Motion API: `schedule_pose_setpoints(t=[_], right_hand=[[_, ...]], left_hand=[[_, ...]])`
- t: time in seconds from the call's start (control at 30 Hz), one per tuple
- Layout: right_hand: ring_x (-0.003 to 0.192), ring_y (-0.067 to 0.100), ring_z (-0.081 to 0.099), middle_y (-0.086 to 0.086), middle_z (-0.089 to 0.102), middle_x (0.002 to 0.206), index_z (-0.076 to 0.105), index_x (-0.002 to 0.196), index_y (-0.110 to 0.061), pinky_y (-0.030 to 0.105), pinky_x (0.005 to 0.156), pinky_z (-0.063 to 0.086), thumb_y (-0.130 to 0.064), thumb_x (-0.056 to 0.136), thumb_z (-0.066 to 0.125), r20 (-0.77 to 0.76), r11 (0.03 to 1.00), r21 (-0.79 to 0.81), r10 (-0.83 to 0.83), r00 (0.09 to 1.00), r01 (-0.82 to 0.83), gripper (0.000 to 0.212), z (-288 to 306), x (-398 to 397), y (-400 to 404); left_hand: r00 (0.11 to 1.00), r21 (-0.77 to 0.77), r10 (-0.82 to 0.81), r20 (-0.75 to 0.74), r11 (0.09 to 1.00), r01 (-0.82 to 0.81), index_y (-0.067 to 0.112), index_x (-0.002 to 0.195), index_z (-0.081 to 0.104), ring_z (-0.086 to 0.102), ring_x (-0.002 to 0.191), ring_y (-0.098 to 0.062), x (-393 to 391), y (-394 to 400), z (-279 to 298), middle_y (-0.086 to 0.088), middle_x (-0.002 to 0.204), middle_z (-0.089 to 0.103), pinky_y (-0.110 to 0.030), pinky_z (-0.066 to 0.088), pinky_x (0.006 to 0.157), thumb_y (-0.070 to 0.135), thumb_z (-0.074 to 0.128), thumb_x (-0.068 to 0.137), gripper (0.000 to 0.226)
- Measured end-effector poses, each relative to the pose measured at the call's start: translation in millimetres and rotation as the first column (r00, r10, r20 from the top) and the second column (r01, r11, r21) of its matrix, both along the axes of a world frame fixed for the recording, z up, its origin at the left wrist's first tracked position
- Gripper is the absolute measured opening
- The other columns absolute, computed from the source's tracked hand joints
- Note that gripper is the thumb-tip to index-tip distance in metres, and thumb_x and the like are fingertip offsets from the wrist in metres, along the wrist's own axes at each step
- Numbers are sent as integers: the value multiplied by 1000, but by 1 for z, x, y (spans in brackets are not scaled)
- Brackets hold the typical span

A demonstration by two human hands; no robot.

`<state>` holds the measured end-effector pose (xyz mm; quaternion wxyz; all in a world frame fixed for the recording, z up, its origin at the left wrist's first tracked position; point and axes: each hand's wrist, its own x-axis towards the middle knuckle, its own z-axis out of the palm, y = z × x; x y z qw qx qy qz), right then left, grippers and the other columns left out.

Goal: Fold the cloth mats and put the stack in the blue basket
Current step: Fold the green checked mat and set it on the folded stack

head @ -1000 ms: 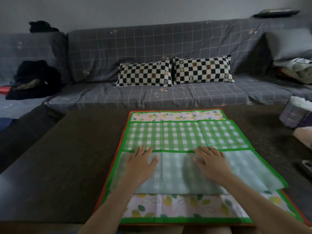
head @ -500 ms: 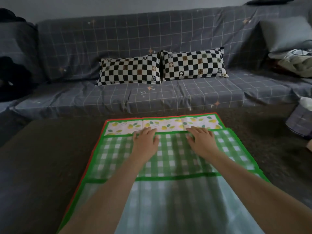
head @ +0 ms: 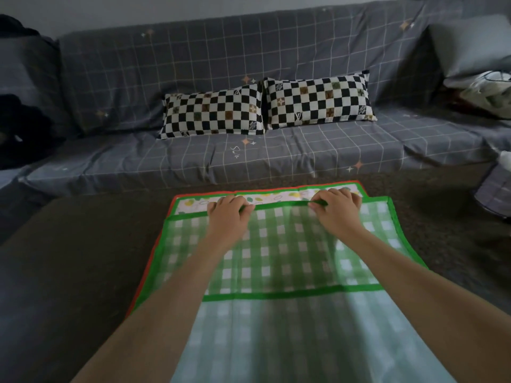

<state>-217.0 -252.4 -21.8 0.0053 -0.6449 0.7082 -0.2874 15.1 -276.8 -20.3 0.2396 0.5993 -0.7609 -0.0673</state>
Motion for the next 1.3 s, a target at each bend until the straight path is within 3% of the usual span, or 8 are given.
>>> schedule_pose_setpoints(t=[0.23, 0.43, 0.6, 0.7, 0.8, 0.93, 1.13, 1.3], right_hand=[[108, 23, 47, -4, 69, 93, 69, 96, -22, 37, 102, 20, -36, 90, 56, -72, 987, -122, 93, 993, -101, 20, 68, 2, 62], [103, 24, 47, -6, 63, 80, 69, 90, -22, 46, 102, 28, -35, 88, 59, -168, 977, -117, 157, 973, -178, 17, 98, 1, 142], [89, 22, 54, -9, 64, 68, 71, 78, -27, 33, 90, 18, -39, 84, 64, -231, 966, -176, 146, 962, -189, 15, 87, 5, 205], [82, 22, 56, -13, 59, 61, 70, 72, -30, 34, 88, 20, -35, 81, 69, -229, 969, -150, 158, 960, -196, 10, 72, 7, 234], [85, 15, 54, -15, 62, 66, 70, 75, -33, 35, 94, 19, -38, 83, 67, -210, 980, -87, 158, 965, -179, 10, 54, 7, 255], [93, 7, 49, -22, 55, 72, 66, 81, -40, 32, 99, 17, -45, 87, 57, -162, 986, 46, 163, 973, -157, 12, 29, 6, 273], [98, 6, 53, -25, 56, 76, 52, 61, -49, 25, 89, 22, -38, 85, 62, -35, 973, 176, 155, 987, -147, 29, -7, 6, 283], [105, 12, 50, -17, 61, 94, 71, 88, -36, 26, 82, 24, -36, 86, 63, 38, 963, 218, 154, 987, -158, 8, -22, 6, 291]], left_hand=[[998, -133, -43, -38, 990, 37, 24, 78, 57, 56, 94, -18, 16, 54, 62, 6, 87, 62, -31, 20, 82, 32, 49, 96, 22], [995, -183, -92, 44, 978, 99, 22, 85, 68, 55, 88, -15, 31, 133, 96, 10, 84, 57, -29, 17, 78, 33, 50, 96, 23], [993, -121, -97, 71, 987, 105, 25, 88, 71, 56, 94, -14, 40, 196, 94, 9, 91, 63, -28, 17, 81, 35, 54, 94, 20], [992, -91, -109, 62, 989, 114, 25, 89, 73, 59, 96, -14, 46, 224, 78, 6, 95, 68, -28, 25, 90, 33, 58, 92, 18], [988, -43, -145, 57, 988, 147, 24, 90, 74, 61, 93, -15, 50, 245, 60, 7, 94, 70, -39, 40, 96, 32, 58, 92, 18], [985, 56, -156, 74, 987, 152, 29, 93, 73, 58, 86, -7, 51, 266, 32, 13, 90, 65, -34, 42, 88, 38, 53, 94, 22], [992, 146, -123, -24, 981, 125, 32, 83, 73, 59, 82, -6, 49, 283, -2, 12, 86, 65, -29, 46, 81, 33, 59, 91, 16], [992, 147, -126, -13, 981, 126, 27, 86, 74, 52, 85, -3, 48, 285, -20, 12, 87, 63, -13, 35, 70, 35, 60, 90, 17]])
